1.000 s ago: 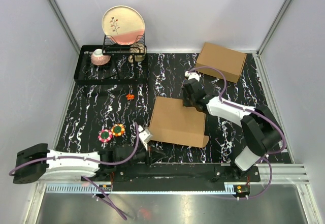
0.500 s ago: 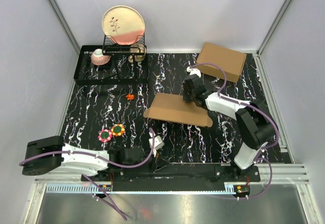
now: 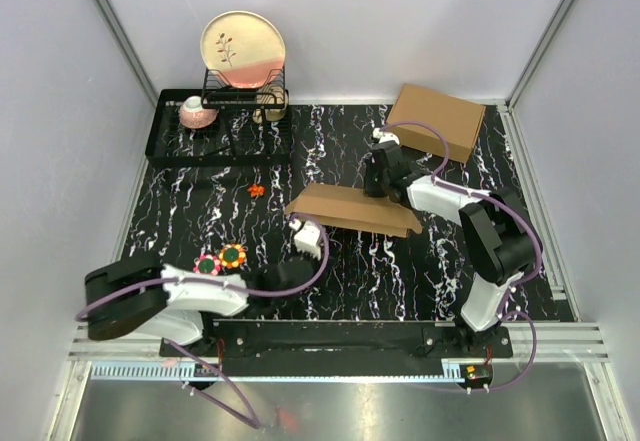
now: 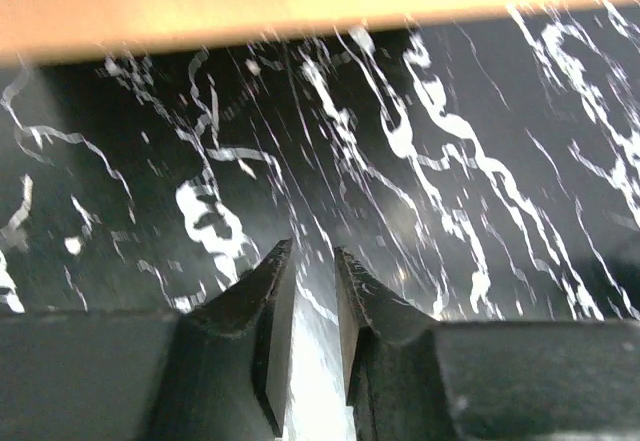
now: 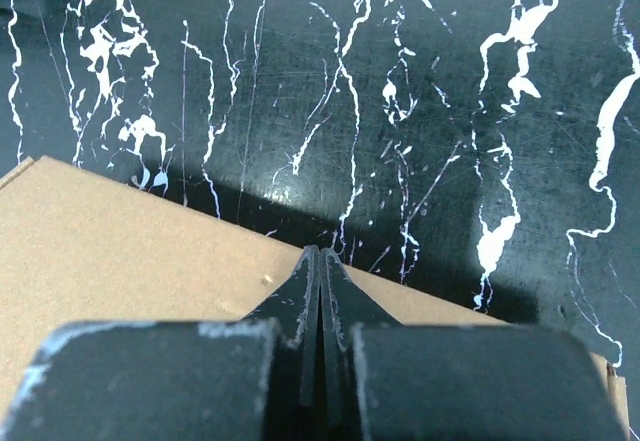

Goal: Fold the paper box

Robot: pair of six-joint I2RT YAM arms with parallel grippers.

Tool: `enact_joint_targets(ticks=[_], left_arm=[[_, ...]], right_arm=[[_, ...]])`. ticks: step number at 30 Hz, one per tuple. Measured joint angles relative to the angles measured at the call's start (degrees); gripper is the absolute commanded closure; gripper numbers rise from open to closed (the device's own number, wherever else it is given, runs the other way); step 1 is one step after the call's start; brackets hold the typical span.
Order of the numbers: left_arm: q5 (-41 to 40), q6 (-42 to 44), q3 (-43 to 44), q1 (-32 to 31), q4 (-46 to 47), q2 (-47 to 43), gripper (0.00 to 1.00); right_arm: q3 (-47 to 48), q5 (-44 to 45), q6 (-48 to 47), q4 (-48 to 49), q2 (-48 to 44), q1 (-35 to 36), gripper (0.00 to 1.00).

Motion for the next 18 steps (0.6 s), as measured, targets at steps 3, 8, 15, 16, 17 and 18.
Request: enact_joint_targets(ticks=[3,8,15,16,17,18], left_arm=[[-0.76,0.66,4.83,4.26,0.85,5.64,0.72],[0.57,1.77,11.87,9.62,2.78,13.79,0.7],[0.85,2.84,14.29,12.52,5.18,16.57,0.67],[0.87,2.97,14.47,12.72,5.31,16.57,0.67],[0.83,3.17,14.69,12.96,5.4,16.55,0.67],[0.87,3.52,14.86,13.29,5.46,16.48,0.67]], right_arm=[[0.24,-1.57,0.0,-0.04,0.63,-0.46,1.0],[1.11,-5.62,0.11,-0.09,1.92,-1.81,1.0],[0.87,-9.51,1.2,-1.11,2.19,-3.37,1.0],[0.68,-9.75,1.55,-1.05,2.16,-3.37,1.0],[0.48,-10.1,1.97,-0.96,2.16,-3.41,1.0],[0.17,-10.67,2.27,-0.96,2.08,-3.45,1.0]])
